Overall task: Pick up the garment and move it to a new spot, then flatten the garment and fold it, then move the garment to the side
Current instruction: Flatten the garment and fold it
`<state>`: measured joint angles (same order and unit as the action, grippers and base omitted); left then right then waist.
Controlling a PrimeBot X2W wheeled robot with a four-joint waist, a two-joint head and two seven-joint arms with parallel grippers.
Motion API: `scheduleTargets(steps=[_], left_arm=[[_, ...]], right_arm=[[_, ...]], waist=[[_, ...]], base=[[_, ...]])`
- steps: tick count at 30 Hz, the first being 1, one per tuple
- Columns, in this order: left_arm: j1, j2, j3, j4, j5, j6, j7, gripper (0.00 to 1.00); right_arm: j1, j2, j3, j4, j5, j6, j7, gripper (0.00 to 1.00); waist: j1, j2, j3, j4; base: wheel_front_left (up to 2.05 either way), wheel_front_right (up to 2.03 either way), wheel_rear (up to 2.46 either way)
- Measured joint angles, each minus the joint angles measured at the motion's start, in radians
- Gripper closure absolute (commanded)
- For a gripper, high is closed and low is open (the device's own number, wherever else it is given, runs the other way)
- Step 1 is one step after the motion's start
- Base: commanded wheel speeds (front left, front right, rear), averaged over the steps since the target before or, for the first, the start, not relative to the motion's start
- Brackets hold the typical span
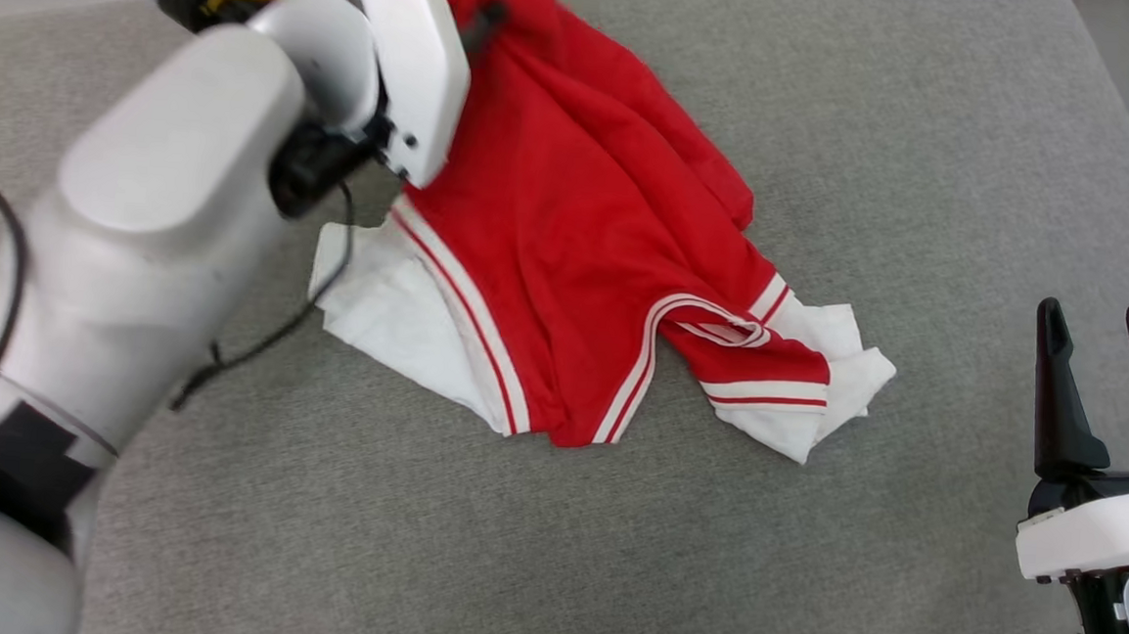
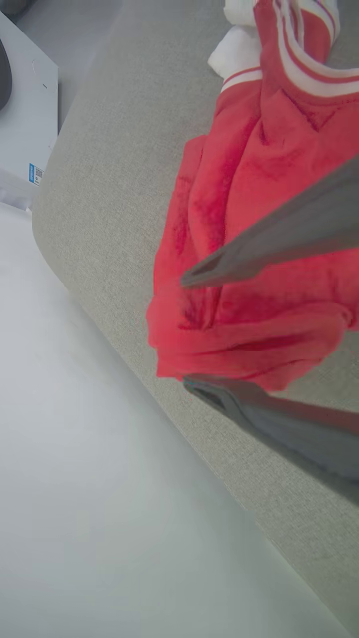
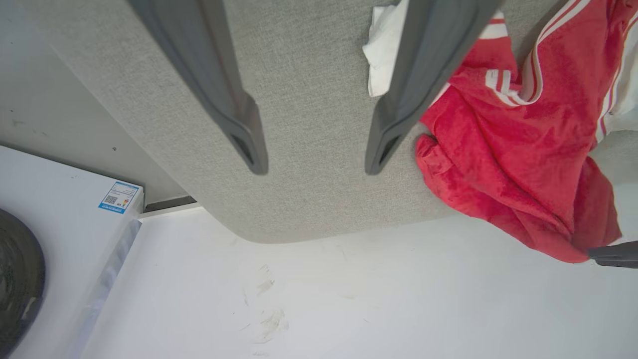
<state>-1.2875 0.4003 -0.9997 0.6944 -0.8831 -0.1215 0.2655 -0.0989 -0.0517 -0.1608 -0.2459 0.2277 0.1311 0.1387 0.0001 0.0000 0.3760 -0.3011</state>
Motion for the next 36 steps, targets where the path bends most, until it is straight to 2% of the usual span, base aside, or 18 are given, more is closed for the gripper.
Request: scheduleTargets(steps=[4,10,15,19,23,26,30,36], left_arm=[[0.036,-0.023,-0.001,0.027,0.0,-0.002,-0.102,0.0],[0.066,-0.022,0.022,0.031,0.03,-0.004,-0.333,0.0],[0.116,0.001,0.053,0.011,0.063,0.059,-0.49,0.0],[0.201,0.035,0.099,-0.07,0.098,0.121,-0.524,0.0],[0.341,0.08,0.222,-0.256,0.185,0.23,-0.529,0.0],[0.513,0.095,0.294,-0.378,0.21,0.284,-0.528,0.0],[0.705,0.115,0.35,-0.489,0.213,0.325,-0.529,0.0],[0.911,0.117,0.348,-0.574,0.2,0.362,-0.528,0.0]], right_arm=[[0.0,0.0,0.0,-0.002,-0.012,0.0,0.005,0.0],[-0.001,0.0,-0.021,-0.023,-0.028,0.0,0.031,0.0],[0.003,0.001,-0.035,-0.031,-0.024,0.0,0.055,0.0],[0.032,0.001,-0.053,-0.028,-0.011,0.0,0.064,0.0],[0.067,0.001,-0.072,-0.021,-0.001,0.0,0.066,0.0],[0.094,0.001,-0.095,-0.021,0.016,0.0,0.065,0.0],[0.122,0.001,-0.093,-0.023,0.004,0.0,0.066,0.0],[0.136,0.001,-0.079,-0.011,-0.002,0.0,0.062,0.0]], waist=[[0.0,0.0,-0.02,0.022],[0.0,0.0,-0.064,0.076],[-0.0001,0.0,-0.11,0.136],[0.0,0.0,-0.151,0.191],[-0.0001,0.0,-0.195,0.245],[-0.0002,0.0,-0.229,0.282],[-0.0003,0.0,-0.272,0.32],[-0.0003,0.0,-0.309,0.348]], base=[[0.0,0.0,0.0],[0.0,0.0,0.0],[0.0,0.0,0.0],[0.0,0.0,0.0],[0.0,0.0,0.0],[0.0,0.0,0.0],[0.0,0.0,0.0],[0.0,0.0,0.0]])
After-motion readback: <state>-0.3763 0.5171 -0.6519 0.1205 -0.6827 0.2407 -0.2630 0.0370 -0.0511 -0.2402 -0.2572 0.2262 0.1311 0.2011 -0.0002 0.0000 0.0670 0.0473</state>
